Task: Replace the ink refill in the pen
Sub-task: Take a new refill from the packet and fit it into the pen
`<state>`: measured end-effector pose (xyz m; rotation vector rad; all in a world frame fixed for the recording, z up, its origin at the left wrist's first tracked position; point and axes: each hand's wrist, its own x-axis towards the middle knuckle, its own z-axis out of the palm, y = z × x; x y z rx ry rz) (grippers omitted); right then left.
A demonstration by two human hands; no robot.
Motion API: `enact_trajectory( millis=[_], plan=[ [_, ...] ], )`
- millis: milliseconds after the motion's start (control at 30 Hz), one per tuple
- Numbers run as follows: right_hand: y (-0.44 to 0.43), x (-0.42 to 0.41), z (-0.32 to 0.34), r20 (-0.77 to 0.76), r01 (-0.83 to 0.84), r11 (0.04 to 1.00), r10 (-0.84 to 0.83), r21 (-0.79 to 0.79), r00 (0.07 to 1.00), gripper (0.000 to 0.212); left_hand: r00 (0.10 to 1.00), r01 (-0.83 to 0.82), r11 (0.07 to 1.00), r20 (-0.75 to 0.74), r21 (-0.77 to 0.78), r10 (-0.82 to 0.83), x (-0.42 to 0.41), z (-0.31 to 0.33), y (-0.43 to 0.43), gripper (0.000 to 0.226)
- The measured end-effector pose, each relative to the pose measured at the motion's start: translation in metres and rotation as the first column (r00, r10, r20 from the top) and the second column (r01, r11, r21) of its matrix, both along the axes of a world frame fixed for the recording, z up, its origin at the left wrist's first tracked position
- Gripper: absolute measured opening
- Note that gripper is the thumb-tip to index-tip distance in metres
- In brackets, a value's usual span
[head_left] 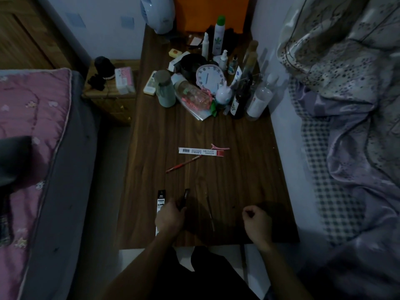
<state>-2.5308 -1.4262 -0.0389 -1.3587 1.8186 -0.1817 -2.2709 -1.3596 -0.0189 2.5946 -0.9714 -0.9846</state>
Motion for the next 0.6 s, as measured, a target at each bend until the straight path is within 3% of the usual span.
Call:
enact_trajectory(
  millis=[267,467,600],
  plan=[
    [-0.006,0.012,-0.008,-0.009,-0.082,0.996,0.081,-0.033,0.997,0.011,0.997,0.077,0.996,0.029,-0.052,-0.076,-0.007,-0.002,0.0,0.037],
    [-0.007,0.015,-0.008,-0.056,-0.164,0.985,0.161,-0.047,0.985,0.021,0.979,0.166,0.979,0.136,-0.119,-0.149,-0.019,0.002,-0.002,0.029],
    [-0.008,0.018,-0.006,-0.089,-0.208,0.976,0.202,-0.059,0.975,0.023,0.976,0.219,0.96,0.061,-0.174,-0.211,-0.047,0.0,-0.006,0.022]
  ],
)
